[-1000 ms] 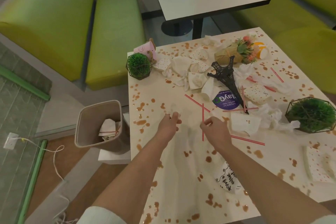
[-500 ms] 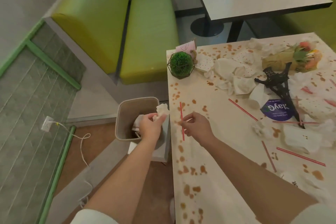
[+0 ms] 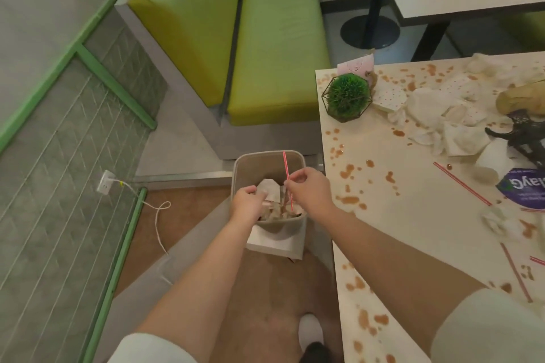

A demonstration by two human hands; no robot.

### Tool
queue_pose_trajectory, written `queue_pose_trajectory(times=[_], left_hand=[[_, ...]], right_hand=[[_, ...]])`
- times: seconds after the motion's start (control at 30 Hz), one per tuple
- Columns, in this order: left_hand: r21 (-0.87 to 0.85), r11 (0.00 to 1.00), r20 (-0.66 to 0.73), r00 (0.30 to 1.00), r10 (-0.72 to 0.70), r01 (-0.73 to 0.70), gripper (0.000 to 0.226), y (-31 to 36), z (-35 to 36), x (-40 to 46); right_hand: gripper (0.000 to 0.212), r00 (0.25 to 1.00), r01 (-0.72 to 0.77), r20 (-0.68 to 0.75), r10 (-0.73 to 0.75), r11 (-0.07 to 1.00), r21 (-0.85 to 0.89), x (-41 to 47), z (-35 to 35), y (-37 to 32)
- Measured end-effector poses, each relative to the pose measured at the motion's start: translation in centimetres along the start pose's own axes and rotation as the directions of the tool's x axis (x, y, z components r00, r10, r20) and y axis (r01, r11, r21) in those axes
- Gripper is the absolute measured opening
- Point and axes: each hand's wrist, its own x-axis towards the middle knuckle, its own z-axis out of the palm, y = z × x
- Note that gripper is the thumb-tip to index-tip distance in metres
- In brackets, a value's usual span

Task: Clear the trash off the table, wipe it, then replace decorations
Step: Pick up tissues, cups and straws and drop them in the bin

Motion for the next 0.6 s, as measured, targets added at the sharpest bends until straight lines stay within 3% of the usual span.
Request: queue_pose_trajectory(times=[0.1, 0.2, 0.37, 0.6], left_hand=[[-0.004, 1.000, -0.003, 1.000, 0.019, -0.019, 0.029, -0.1, -0.1, 0.1], [-0.001, 0.999, 0.013, 0.999, 0.044, -0.044, 0.023, 0.0, 0.4, -0.5], [0.031, 0.995, 0.072, 0.993, 0.089, -0.091, 0.006, 0.6, 2.4, -1.9], [0.053, 0.974, 0.224, 0.953, 0.204, -0.221, 0.021, 1.8, 8.2, -6.6]], right_hand=[[0.005, 0.998, -0.054, 0.016, 0.054, 0.998, 0.029, 0.7, 1.0, 0.2], [0.026, 0.988, -0.133, 0.073, 0.134, 0.991, -0.024, 0.9, 1.0, 1.0], [0.017, 0.997, -0.074, 0.008, 0.075, 0.997, -0.033, -0.1, -1.5, 2.6], [0.015, 0.986, -0.069, -0.140, 0.089, 0.988, 0.141, -3.8, -9.8, 5.3]])
